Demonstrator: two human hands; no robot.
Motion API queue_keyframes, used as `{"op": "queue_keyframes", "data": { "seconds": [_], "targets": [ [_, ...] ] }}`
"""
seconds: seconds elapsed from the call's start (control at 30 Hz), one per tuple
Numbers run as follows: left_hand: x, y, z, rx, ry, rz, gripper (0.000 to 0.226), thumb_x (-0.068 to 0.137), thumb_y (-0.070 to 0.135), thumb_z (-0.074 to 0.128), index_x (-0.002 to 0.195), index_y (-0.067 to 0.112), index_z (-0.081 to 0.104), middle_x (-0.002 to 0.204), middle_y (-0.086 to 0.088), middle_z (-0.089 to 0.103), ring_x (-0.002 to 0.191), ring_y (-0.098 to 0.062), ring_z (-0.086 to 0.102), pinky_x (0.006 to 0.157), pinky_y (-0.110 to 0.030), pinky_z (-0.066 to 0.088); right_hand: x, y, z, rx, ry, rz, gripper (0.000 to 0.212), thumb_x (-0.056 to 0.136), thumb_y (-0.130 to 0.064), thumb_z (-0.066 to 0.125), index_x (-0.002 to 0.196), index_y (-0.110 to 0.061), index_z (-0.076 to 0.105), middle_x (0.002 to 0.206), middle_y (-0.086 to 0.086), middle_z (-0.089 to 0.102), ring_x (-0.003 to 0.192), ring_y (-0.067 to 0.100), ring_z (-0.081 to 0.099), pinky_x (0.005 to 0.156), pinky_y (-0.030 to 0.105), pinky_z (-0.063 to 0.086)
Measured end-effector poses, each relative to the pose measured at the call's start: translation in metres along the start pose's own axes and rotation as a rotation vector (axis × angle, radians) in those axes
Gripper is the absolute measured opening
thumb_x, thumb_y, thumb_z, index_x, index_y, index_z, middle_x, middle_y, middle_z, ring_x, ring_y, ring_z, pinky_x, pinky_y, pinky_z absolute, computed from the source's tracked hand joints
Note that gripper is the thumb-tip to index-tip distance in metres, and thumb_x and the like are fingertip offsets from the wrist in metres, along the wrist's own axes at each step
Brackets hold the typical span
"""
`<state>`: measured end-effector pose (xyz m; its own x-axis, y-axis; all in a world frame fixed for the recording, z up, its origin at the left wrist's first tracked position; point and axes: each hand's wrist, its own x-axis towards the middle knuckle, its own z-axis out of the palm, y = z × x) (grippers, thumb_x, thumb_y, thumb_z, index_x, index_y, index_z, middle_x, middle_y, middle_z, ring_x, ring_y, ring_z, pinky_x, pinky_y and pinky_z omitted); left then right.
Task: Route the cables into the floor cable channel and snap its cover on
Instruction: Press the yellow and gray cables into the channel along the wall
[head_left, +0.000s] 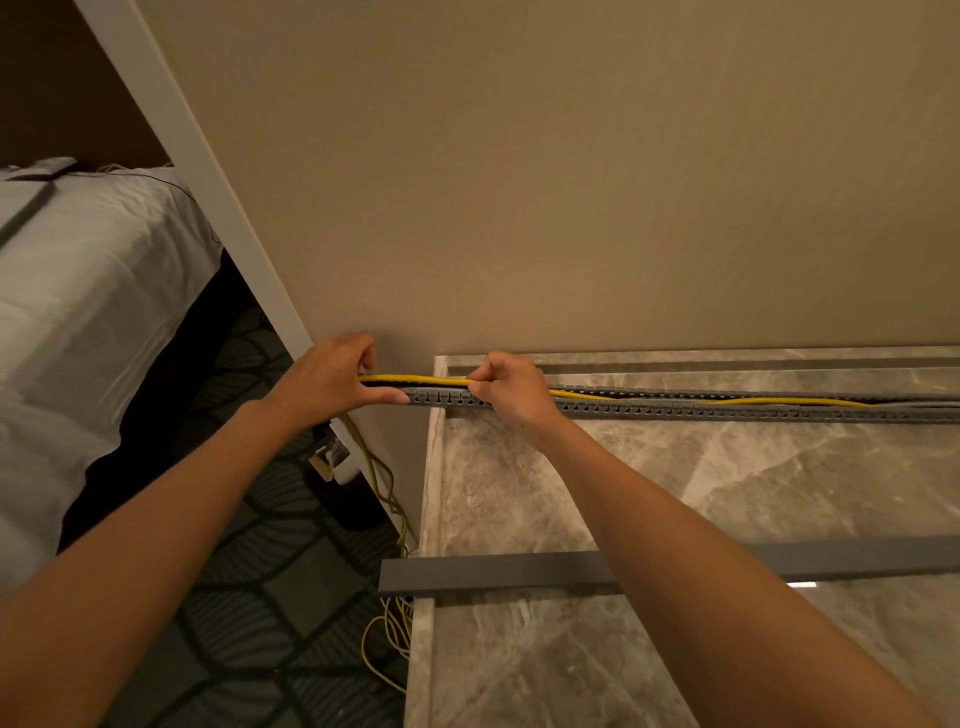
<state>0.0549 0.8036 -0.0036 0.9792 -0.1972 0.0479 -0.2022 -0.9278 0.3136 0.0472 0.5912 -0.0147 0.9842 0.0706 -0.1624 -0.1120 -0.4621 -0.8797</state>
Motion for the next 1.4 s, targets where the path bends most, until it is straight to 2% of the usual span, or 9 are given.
{"op": "queue_keyframes", "data": {
  "seconds": [0.27, 0.4, 0.5, 0.57, 0.73, 0.97, 1.1, 1.17, 1.4],
  "targets": [
    [-0.038, 0.026, 0.022, 0.372, 0.179, 0.138, 0.031, 0.08, 0.024, 0.069, 0.096, 0.0, 0.059, 0.108, -0.023, 0.06, 0.07, -0.034, 0.064, 0.055, -0.04, 0.057, -0.004, 0.002, -0.004, 0.04, 0.0, -0.007, 0.02, 0.086, 0.002, 0.056, 0.1, 0.003, 0.071, 0.112, 0.016, 0.071, 0.102, 0.024, 0.063, 0.086, 0.026, 0.048],
    [-0.039, 0.044, 0.021, 0.503, 0.192, 0.093, 0.034, 0.063, 0.018, 0.083, 0.084, -0.002, 0.065, 0.094, -0.026, 0.066, 0.075, -0.039, 0.064, 0.065, -0.045, 0.055, -0.01, 0.005, -0.012, -0.151, -0.072, -0.143, 0.029, 0.089, -0.001, 0.052, 0.113, -0.007, 0.066, 0.12, 0.015, 0.067, 0.066, 0.015, 0.058, 0.054, 0.001, 0.04],
    [-0.035, 0.061, 0.021, 0.446, 0.199, 0.143, 0.031, 0.063, 0.013, 0.083, 0.082, -0.004, 0.065, 0.091, -0.027, 0.065, 0.075, -0.038, 0.064, 0.063, -0.043, 0.055, -0.015, 0.012, -0.021, -0.423, -0.11, -0.281, 0.04, 0.088, 0.001, 0.051, 0.124, -0.011, 0.059, 0.137, 0.014, 0.053, 0.121, 0.028, 0.05, 0.102, 0.021, 0.035],
    [-0.034, 0.076, 0.026, 0.397, 0.197, 0.198, 0.03, 0.06, 0.009, 0.084, 0.08, -0.003, 0.064, 0.08, -0.022, 0.064, 0.063, -0.034, 0.062, 0.054, -0.037, 0.054, -0.022, 0.019, -0.026, -0.544, -0.05, -0.337, 0.042, 0.089, -0.001, 0.05, 0.128, -0.013, 0.056, 0.143, 0.012, 0.045, 0.134, 0.028, 0.035, 0.112, 0.031, 0.022],
    [-0.029, 0.095, 0.043, 0.393, 0.212, 0.26, 0.032, 0.051, 0.004, 0.087, 0.075, -0.001, 0.066, 0.068, -0.017, 0.066, 0.056, -0.03, 0.064, 0.049, -0.03, 0.053, -0.038, 0.033, -0.038, -0.709, 0.092, -0.439, 0.036, 0.088, 0.0, 0.048, 0.122, -0.005, 0.059, 0.121, 0.012, 0.055, 0.113, 0.028, 0.047, 0.099, 0.033, 0.035],
    [-0.023, 0.098, 0.048, 0.419, 0.159, 0.188, 0.027, 0.054, -0.002, 0.085, 0.073, 0.0, 0.066, 0.065, -0.016, 0.067, 0.055, -0.03, 0.063, 0.047, -0.031, 0.053, -0.043, 0.036, -0.037, -0.74, 0.101, -0.344, 0.026, 0.086, 0.004, 0.045, 0.107, 0.002, 0.06, 0.118, 0.014, 0.051, 0.102, 0.03, 0.05, 0.089, 0.035, 0.04],
    [-0.017, 0.105, 0.049, 0.374, 0.075, 0.059, 0.018, 0.085, 0.006, 0.058, 0.103, 0.001, 0.06, 0.103, -0.018, 0.065, 0.093, -0.034, 0.059, 0.073, -0.042, 0.05, -0.042, 0.029, -0.037, -0.728, 0.04, -0.262, 0.026, 0.081, -0.002, 0.05, 0.105, 0.001, 0.059, 0.118, 0.014, 0.051, 0.103, 0.032, 0.051, 0.09, 0.037, 0.041],
    [-0.016, 0.108, 0.047, 0.415, 0.062, 0.033, 0.019, 0.089, 0.008, 0.053, 0.106, 0.004, 0.058, 0.109, -0.015, 0.062, 0.097, -0.032, 0.058, 0.074, -0.041, 0.049, -0.04, 0.026, -0.044, -0.731, 0.003, -0.251, 0.029, 0.081, -0.003, 0.051, 0.108, 0.001, 0.06, 0.116, 0.015, 0.053, 0.103, 0.034, 0.054, 0.086, 0.037, 0.043],
    [-0.004, 0.161, 0.058, 0.366, 0.018, 0.16, 0.016, 0.086, 0.003, 0.05, 0.099, 0.0, 0.059, 0.109, -0.019, 0.059, 0.1, -0.036, 0.055, 0.08, -0.043, 0.044, -0.057, 0.058, -0.092, -0.822, 0.05, -0.249, 0.046, 0.084, -0.006, 0.048, 0.13, -0.005, 0.047, 0.133, 0.013, 0.051, 0.123, 0.03, 0.045, 0.108, 0.036, 0.029]
  ]
}}
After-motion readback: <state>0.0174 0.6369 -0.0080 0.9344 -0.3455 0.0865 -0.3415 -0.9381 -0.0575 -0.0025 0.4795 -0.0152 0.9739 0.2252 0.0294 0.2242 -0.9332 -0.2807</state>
